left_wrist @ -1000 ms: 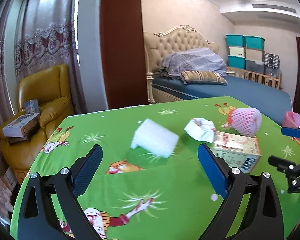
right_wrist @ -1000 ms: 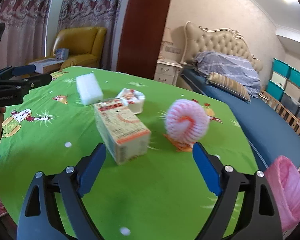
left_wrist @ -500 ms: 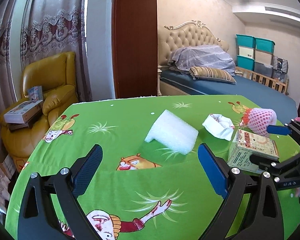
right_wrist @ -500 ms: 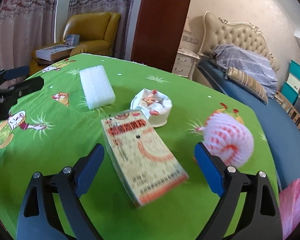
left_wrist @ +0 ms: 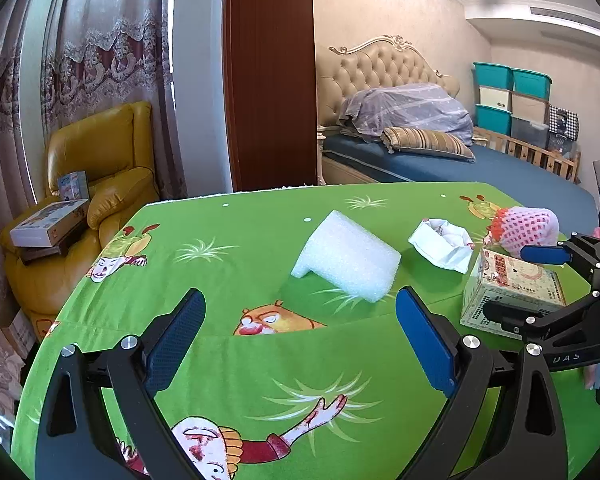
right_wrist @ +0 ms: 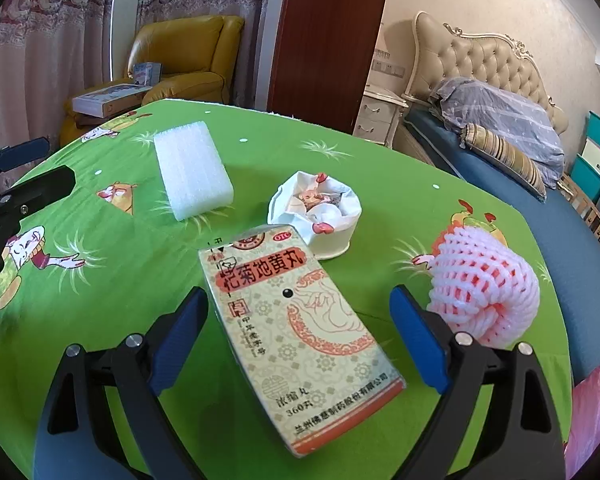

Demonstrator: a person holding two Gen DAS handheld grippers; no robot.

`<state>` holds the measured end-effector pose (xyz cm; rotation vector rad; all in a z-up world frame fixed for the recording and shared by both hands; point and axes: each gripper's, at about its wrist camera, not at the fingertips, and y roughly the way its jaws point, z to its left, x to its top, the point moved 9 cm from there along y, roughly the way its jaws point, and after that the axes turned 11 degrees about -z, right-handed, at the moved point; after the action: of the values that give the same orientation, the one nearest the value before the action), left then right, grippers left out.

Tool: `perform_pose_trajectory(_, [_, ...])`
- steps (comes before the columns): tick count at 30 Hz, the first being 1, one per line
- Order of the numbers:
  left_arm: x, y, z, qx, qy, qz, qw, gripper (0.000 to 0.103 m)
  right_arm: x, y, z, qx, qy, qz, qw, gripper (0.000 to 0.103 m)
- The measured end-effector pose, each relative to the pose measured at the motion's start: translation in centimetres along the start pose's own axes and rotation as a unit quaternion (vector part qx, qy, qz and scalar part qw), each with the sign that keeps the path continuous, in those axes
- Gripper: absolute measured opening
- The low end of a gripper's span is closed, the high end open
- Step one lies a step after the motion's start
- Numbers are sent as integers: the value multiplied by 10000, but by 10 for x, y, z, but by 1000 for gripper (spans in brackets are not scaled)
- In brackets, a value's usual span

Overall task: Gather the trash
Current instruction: 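Close the right tool on the printed paper medicine box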

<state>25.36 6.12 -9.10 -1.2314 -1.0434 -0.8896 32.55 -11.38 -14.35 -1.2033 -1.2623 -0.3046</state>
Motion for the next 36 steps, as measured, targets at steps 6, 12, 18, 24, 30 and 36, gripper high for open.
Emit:
perform_pose_trajectory(6, [-2, 2, 0, 100, 42, 46, 9999, 90, 0, 2, 1, 31, -11, 44, 10000, 88])
perform_pose_trajectory(12, [-2, 4, 4, 219, 5, 83, 9997, 90, -1, 2, 1, 33, -8, 54, 10000, 85])
perform_pose_trajectory(18, [-4, 4, 9, 224, -107, 109, 9996, 90, 2, -3, 3, -134, -189, -61, 9997, 55])
perform_pose_trajectory(24, [-2, 1, 9, 235, -125, 17, 9996, 90, 13, -25, -2, -269, -23, -596, 9979, 51])
perform_pose_trajectory(30, [-1, 1, 4, 215, -10, 12, 9998, 90, 13, -45, -21, -608, 402, -834, 9938, 51])
perform_pose_trajectory(36, [-5, 9, -11, -98, -133, 260, 9995, 90, 6, -54, -31, -906, 359, -767, 9923, 51])
